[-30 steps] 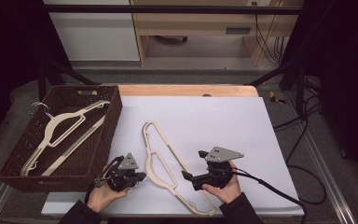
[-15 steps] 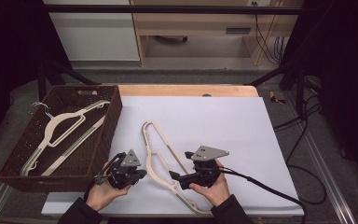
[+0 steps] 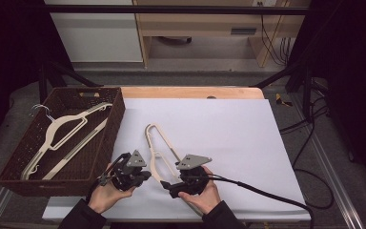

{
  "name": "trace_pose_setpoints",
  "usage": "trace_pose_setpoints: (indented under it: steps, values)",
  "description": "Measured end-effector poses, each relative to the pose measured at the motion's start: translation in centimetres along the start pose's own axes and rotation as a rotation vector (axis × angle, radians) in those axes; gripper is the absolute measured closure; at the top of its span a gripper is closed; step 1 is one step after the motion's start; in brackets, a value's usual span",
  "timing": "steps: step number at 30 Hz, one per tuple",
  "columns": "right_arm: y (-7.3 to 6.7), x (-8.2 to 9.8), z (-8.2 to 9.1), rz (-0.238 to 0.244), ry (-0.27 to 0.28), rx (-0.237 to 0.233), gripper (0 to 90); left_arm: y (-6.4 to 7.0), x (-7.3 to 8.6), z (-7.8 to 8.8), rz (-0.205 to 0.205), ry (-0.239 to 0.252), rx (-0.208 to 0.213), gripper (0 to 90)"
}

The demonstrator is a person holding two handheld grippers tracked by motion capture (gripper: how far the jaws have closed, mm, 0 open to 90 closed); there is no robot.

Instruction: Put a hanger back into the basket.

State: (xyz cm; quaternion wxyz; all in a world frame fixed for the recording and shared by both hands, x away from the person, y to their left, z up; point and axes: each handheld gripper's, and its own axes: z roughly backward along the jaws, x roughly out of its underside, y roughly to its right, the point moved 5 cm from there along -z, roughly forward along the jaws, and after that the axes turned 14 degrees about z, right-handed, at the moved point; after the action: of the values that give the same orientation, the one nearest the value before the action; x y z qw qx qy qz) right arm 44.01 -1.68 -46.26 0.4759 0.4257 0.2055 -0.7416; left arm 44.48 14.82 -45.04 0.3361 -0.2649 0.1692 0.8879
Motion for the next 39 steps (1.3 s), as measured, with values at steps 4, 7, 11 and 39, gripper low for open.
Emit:
trace_pose_setpoints:
  steps: [4, 7, 11, 39]
  values:
    - [-0.4, 0.2, -0.8, 0.005, -0.016, -0.015, 23.8, 0.1, -0.1, 0.1, 0.003, 0.001, -0.003, 88.6]
    - [-0.5, 0.7, -1.4, 0.013, -0.039, -0.015, 26.5, 0.1, -0.2, 0.0, 0.006, -0.001, 0.0, 88.6]
    - [-0.9, 1.2, -2.0, 0.033, -0.071, -0.026, 31.6, 0.1, -0.2, 0.0, 0.011, 0.0, 0.0, 88.7]
    - [-1.9, 1.6, -3.1, 0.106, -0.112, -0.034, 74.5, 0.1, -0.3, 1.0, 0.035, 0.075, 0.024, 86.6]
